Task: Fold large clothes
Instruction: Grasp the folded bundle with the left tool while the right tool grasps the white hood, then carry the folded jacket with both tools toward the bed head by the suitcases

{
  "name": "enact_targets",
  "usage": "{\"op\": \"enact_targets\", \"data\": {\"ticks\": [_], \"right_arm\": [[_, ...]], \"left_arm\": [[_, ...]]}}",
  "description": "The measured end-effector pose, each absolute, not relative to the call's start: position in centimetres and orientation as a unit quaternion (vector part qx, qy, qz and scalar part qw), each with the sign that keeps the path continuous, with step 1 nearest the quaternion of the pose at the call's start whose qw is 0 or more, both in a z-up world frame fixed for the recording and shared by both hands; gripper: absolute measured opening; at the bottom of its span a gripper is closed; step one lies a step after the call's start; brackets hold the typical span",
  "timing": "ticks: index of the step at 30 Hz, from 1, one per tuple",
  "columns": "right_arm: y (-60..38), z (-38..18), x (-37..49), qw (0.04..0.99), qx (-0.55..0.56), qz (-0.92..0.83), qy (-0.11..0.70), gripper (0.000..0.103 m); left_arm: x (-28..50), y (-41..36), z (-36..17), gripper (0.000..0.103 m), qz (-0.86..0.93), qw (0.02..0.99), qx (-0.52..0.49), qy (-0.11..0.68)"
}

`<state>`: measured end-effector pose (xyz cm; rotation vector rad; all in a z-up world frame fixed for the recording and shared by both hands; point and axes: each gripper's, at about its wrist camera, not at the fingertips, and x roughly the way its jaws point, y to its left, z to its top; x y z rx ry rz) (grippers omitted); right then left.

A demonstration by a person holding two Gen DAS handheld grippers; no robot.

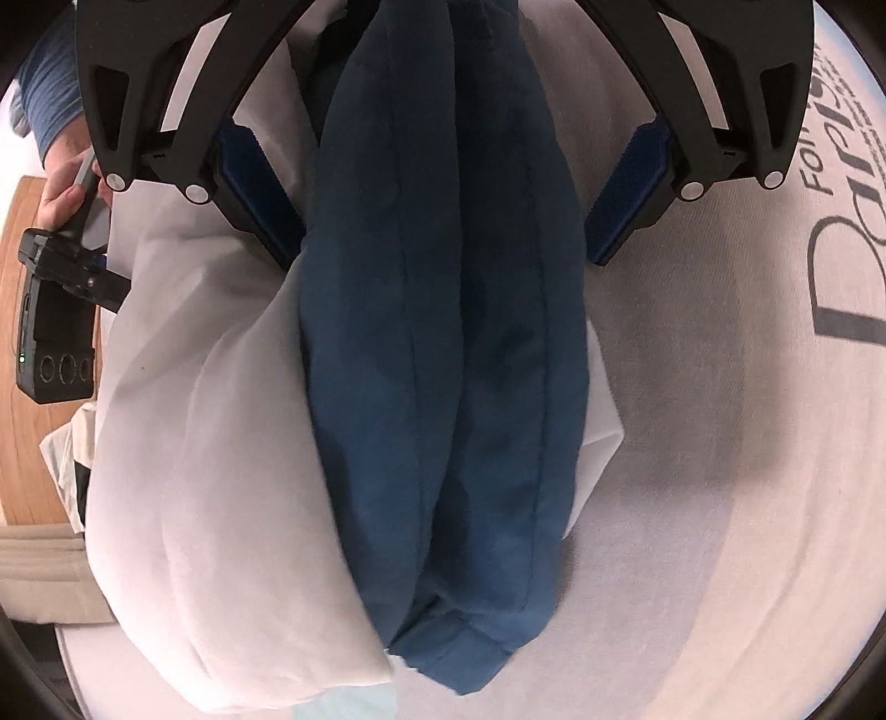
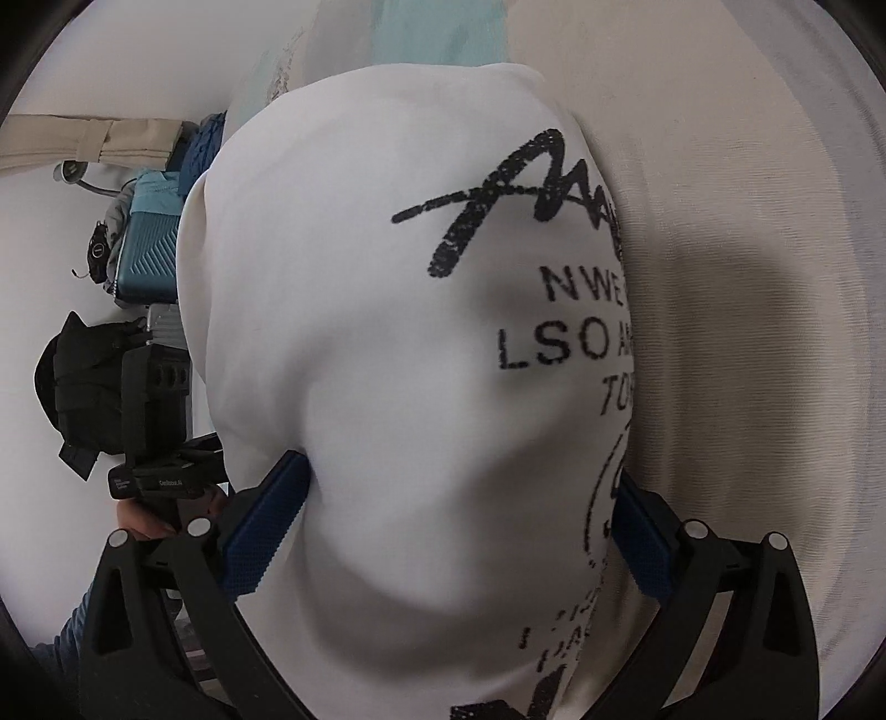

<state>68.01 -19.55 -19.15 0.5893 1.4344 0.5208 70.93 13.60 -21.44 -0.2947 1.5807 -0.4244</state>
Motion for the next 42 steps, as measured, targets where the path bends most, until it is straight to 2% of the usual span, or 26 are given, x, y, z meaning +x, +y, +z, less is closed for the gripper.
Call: {"op": "enact_targets", "data": {"ticks": [1, 3, 4, 5, 6, 8, 10, 11, 12, 15, 17, 19, 21, 23, 26, 32, 42], "right_arm": [[-19.6, -19.1, 67.9, 0.686, 0.263, 0.231, 0.638, 0.09], [-20.0, -18.9, 67.5, 0.689, 0.264, 0.23, 0.634, 0.076], [-20.1, -18.9, 67.4, 0.689, 0.266, 0.232, 0.633, 0.072], [-20.2, -18.8, 67.3, 0.69, 0.265, 0.236, 0.631, 0.064], [-20.2, -18.6, 67.3, 0.691, 0.262, 0.239, 0.63, 0.056], [-20.5, -18.1, 67.1, 0.693, 0.258, 0.248, 0.626, 0.051], [-20.3, -17.8, 67.0, 0.696, 0.249, 0.248, 0.626, 0.051], [-20.2, -17.8, 67.0, 0.697, 0.244, 0.245, 0.628, 0.055], [-20.3, -18.1, 67.1, 0.697, 0.24, 0.239, 0.632, 0.06], [-20.7, -19.2, 67.3, 0.69, 0.252, 0.222, 0.641, 0.07], [-20.5, -19.9, 67.4, 0.682, 0.261, 0.218, 0.648, 0.072], [-20.5, -19.9, 67.2, 0.684, 0.265, 0.22, 0.643, 0.063], [-20.5, -19.2, 67.1, 0.686, 0.269, 0.226, 0.637, 0.052], [-20.6, -18.6, 67.0, 0.691, 0.271, 0.23, 0.63, 0.047], [-20.5, -17.5, 66.7, 0.697, 0.272, 0.234, 0.621, 0.043], [-19.8, -14.7, 66.0, 0.714, 0.259, 0.247, 0.601, 0.041], [-18.2, -8.9, 64.3, 0.744, 0.239, 0.265, 0.565, 0.041]], "left_arm": [[70.9, 13.3, -21.2, 0.094, -0.193, 0.676, -0.129, 0.7], [71.3, 12.8, -21.0, 0.075, -0.208, 0.672, -0.139, 0.697], [71.3, 12.5, -20.8, 0.073, -0.21, 0.673, -0.137, 0.696], [71.3, 12.2, -20.6, 0.065, -0.214, 0.674, -0.135, 0.694], [71.2, 12.0, -20.5, 0.061, -0.216, 0.674, -0.134, 0.693], [71.3, 11.3, -20.4, 0.06, -0.217, 0.676, -0.13, 0.692], [71.4, 11.1, -20.9, 0.062, -0.21, 0.674, -0.129, 0.696], [71.3, 11.5, -21.2, 0.074, -0.199, 0.675, -0.129, 0.699], [71.5, 12.1, -21.3, 0.082, -0.191, 0.677, -0.129, 0.699], [71.3, 11.6, -21.5, 0.084, -0.188, 0.687, -0.126, 0.69], [70.9, 10.9, -21.3, 0.083, -0.182, 0.694, -0.114, 0.688], [71.0, 10.5, -21.1, 0.072, -0.187, 0.693, -0.114, 0.686], [71.1, 9.9, -20.3, 0.047, -0.204, 0.692, -0.113, 0.683], [71.0, 9.4, -19.6, 0.032, -0.215, 0.694, -0.108, 0.679], [70.4, 9.3, -18.6, 0.023, -0.216, 0.701, -0.098, 0.672], [69.5, 8.9, -15.9, 0.017, -0.214, 0.719, -0.086, 0.656], [67.7, 9.2, -11.1, 0.016, -0.219, 0.752, -0.078, 0.617]]}}
